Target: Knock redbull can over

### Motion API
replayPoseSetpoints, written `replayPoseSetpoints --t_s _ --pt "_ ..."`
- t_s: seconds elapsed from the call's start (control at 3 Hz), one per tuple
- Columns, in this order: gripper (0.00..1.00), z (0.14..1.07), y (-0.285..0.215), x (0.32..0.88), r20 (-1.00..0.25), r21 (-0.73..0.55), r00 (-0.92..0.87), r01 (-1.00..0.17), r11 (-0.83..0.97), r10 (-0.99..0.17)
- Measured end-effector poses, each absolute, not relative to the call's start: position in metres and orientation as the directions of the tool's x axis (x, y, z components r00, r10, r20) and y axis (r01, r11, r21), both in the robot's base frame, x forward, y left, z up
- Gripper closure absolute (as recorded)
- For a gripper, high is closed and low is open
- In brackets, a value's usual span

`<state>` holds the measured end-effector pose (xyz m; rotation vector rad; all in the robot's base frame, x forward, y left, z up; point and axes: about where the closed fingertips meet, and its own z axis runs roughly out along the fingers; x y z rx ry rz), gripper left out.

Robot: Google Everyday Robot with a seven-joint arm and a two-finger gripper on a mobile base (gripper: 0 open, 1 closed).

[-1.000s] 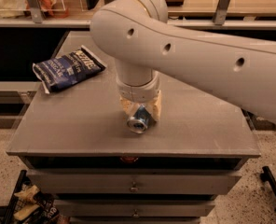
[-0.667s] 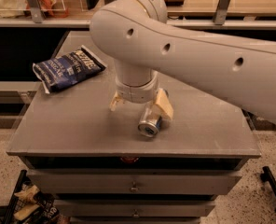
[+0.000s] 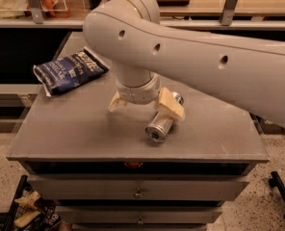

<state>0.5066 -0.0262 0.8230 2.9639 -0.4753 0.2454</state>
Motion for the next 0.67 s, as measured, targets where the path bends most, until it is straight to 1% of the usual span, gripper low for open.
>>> replayPoseSetpoints --t_s 0.33,0.67 --pt "0.00 0.8220 -0.0266 0.5092 0.176 0.123 0.937 -0.325 -0.938 -0.301" --pt "0.00 0.8274 -0.0275 0.5139 0.163 0.109 0.930 -0.350 -0.930 -0.330"
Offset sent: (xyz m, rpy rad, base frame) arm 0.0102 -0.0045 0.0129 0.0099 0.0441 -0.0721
